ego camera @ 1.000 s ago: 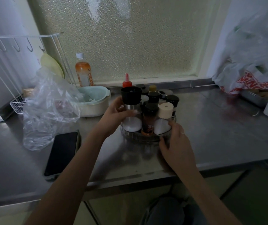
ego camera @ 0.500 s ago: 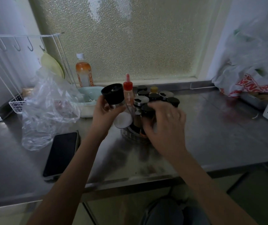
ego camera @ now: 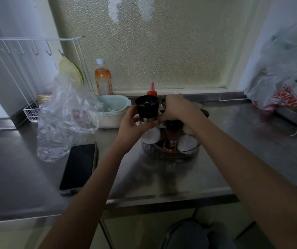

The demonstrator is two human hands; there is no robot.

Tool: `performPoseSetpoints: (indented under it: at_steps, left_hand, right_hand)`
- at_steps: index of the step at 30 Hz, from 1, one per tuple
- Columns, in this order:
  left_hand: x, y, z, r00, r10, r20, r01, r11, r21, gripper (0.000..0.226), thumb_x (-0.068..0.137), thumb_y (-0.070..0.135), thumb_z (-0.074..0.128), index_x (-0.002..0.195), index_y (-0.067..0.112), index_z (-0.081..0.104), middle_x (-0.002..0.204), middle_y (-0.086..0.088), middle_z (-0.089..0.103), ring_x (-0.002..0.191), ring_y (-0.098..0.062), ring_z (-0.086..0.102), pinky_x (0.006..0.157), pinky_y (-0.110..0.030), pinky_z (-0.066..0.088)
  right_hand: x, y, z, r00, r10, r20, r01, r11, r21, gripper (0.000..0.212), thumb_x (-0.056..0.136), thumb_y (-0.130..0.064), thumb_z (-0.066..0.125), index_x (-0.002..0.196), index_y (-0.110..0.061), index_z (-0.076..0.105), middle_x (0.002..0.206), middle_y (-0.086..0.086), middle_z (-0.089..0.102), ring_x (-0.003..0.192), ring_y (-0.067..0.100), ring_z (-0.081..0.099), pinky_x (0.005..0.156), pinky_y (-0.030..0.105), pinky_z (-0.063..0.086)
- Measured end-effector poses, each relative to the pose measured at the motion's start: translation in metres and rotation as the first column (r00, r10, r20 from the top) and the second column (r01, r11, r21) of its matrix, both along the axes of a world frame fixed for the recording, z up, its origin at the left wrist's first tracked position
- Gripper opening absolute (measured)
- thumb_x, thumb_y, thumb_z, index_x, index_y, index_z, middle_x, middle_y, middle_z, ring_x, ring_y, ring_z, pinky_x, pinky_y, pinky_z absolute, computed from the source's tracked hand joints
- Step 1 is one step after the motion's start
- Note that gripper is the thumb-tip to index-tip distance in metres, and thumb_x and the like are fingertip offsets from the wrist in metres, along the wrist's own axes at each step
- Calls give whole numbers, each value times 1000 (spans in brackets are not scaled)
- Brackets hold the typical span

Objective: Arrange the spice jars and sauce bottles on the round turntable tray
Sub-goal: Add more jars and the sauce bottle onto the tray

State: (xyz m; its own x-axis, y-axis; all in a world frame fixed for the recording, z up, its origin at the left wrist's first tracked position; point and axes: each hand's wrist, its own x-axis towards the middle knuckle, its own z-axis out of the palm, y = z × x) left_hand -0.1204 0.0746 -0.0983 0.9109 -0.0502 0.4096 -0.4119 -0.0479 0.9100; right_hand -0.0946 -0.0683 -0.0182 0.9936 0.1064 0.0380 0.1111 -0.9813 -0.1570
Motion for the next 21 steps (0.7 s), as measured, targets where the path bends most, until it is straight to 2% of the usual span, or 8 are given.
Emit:
performPoseSetpoints:
  at_steps: [2,4,6,8,10,13,17,21]
  left_hand:
    - [3,3,0,1000,-23,-14,23,1000,4,71,58,35,80,122,22,52,123,2,61,108,-18,60,88,-33,50]
    - [7,3,0,997,-74,-34,74,997,21,68,63,27,80,124,20,51,124,0,61,110,-19,59,88,-32,50]
    - [10,2,2,990,-129,-51,132,990,57,63,69,14,78,126,16,49,124,-3,59,111,-18,58,85,-26,50]
    - [14,0,4,985,-162,-53,166,981,96,62,70,12,76,126,13,49,125,-4,59,113,-18,56,88,-26,49]
    - [17,2,6,979,-191,-76,198,974,106,63,68,15,75,126,15,50,125,-2,59,115,-19,56,91,-26,49]
    - [19,5,6,959,-252,-131,259,965,36,63,67,9,75,124,21,51,127,-3,58,117,-27,55,95,-38,50]
    - [20,6,10,935,-316,-160,326,944,44,65,68,7,74,127,19,50,131,-5,55,119,-26,55,98,-43,48]
    - [22,5,15,934,-310,-177,329,940,93,64,73,6,73,128,25,46,134,-3,52,122,-29,51,88,-39,49]
  right_hand:
    - [-5,-5,9,999,6,36,-9,995,103,48,64,-32,81,95,-7,55,86,7,54,89,26,56,66,31,45]
    - [-8,-9,17,996,4,84,-19,984,176,47,61,-25,82,97,-6,59,86,7,57,81,24,56,62,30,45]
    - [-7,-11,22,996,18,88,-32,986,161,52,62,-21,82,108,-5,61,99,10,62,85,24,57,70,30,48]
    - [-5,-11,22,999,20,38,-25,992,121,57,63,-21,82,113,-7,62,110,12,64,91,24,59,74,30,48]
    - [-1,-11,19,1000,16,-13,-15,995,103,57,62,-23,84,113,-8,62,111,12,64,94,25,60,73,30,45]
    - [1,-9,17,999,22,-37,-18,994,104,55,63,-24,84,111,-9,64,110,11,65,94,25,60,72,29,42]
    - [1,-9,15,998,14,-67,-6,994,107,55,66,-21,82,115,-8,62,115,12,64,103,27,60,81,32,48]
    - [-3,-9,8,997,50,-51,-47,997,69,40,82,-19,68,118,-6,59,120,16,59,112,30,54,96,35,39]
